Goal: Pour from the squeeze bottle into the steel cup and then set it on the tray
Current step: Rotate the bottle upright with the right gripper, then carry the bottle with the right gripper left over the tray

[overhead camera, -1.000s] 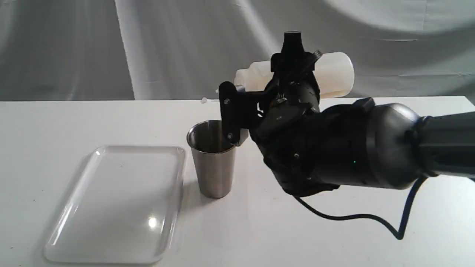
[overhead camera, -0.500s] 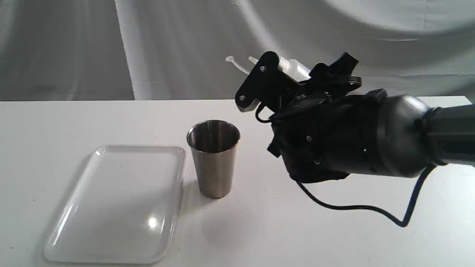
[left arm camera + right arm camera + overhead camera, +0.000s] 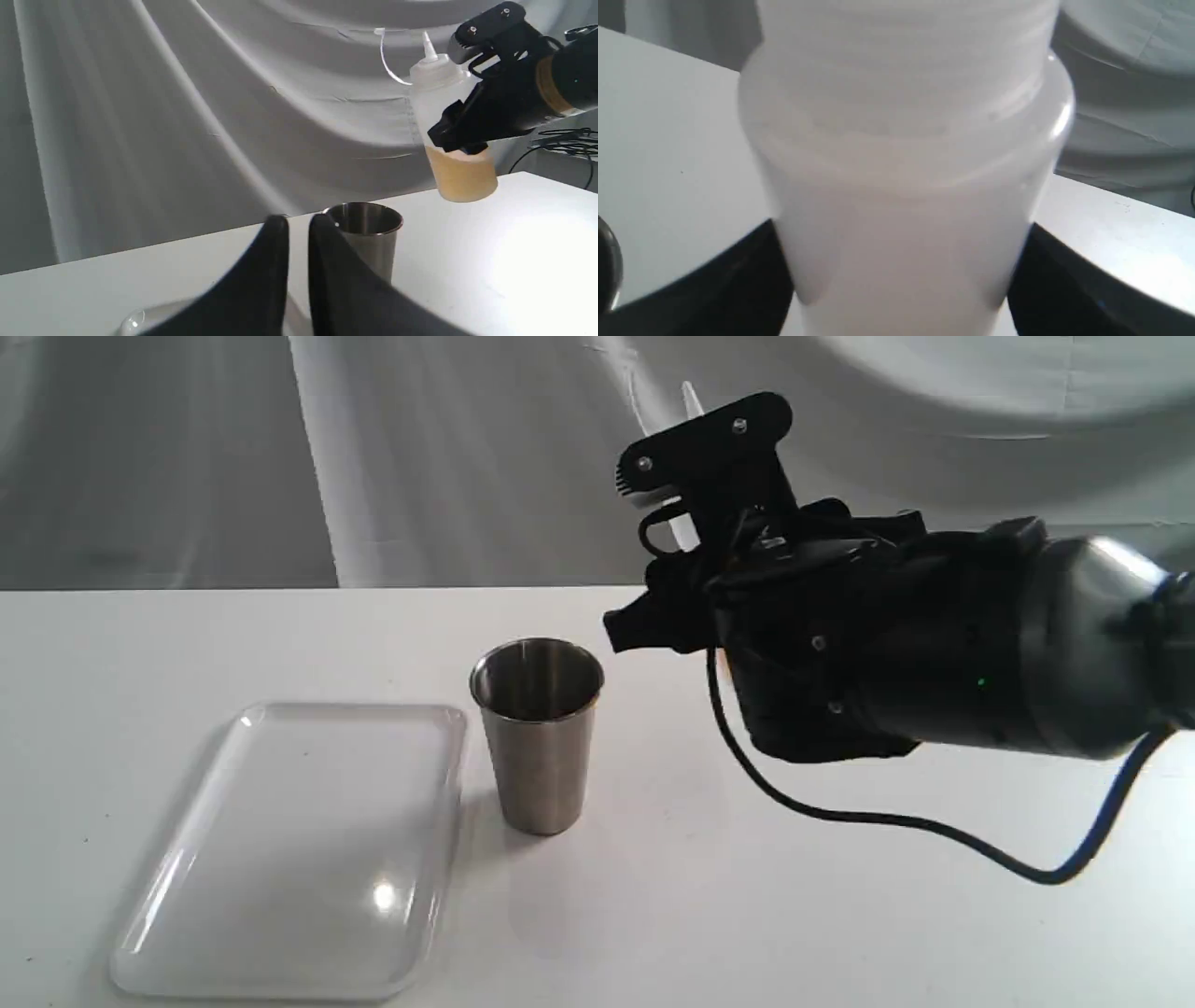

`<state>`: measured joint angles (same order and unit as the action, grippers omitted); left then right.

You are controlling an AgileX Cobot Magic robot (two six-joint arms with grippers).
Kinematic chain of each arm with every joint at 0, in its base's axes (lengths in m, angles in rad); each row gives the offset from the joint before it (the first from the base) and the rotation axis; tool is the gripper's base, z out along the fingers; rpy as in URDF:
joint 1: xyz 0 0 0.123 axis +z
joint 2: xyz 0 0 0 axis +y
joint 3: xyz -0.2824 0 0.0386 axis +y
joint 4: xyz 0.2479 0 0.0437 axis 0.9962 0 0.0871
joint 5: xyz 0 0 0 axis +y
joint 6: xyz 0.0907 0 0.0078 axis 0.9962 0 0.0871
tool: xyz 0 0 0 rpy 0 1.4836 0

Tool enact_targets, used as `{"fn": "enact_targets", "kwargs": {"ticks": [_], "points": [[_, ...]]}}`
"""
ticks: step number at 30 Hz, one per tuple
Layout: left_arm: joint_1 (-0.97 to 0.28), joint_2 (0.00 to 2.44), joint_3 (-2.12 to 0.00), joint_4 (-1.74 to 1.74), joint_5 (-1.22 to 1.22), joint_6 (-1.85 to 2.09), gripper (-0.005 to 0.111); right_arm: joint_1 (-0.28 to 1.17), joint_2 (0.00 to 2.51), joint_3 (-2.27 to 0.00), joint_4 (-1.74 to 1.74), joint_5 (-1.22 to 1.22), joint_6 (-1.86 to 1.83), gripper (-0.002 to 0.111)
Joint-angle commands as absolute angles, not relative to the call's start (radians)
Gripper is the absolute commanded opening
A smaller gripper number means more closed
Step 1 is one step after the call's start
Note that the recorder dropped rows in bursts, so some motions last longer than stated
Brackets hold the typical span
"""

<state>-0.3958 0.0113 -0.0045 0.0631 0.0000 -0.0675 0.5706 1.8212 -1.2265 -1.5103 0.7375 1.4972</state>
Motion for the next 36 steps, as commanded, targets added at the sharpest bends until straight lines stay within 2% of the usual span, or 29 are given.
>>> {"fn": "enact_targets", "kwargs": {"ticks": [1,16,25,36], "points": [[-0.394,0.014,0.000,0.067,0.000,-0.070,0.008,0.567,1.765,-1.230,-1.524,0.748,1.514,0.032],[-0.394,0.014,0.000,0.067,0.000,-0.070,0.008,0.604,1.701,-1.249,-1.543,0.737,1.517,0.032],[-0.394,0.014,0.000,0.067,0.000,-0.070,0.008,0.653,1.733,-1.447,-1.479,0.588,1.471,0.032],[-0.394,0.014,0.000,0.067,0.000,-0.070,0.008,0.733,1.950,-1.734,-1.156,0.445,1.048,0.032]]}}
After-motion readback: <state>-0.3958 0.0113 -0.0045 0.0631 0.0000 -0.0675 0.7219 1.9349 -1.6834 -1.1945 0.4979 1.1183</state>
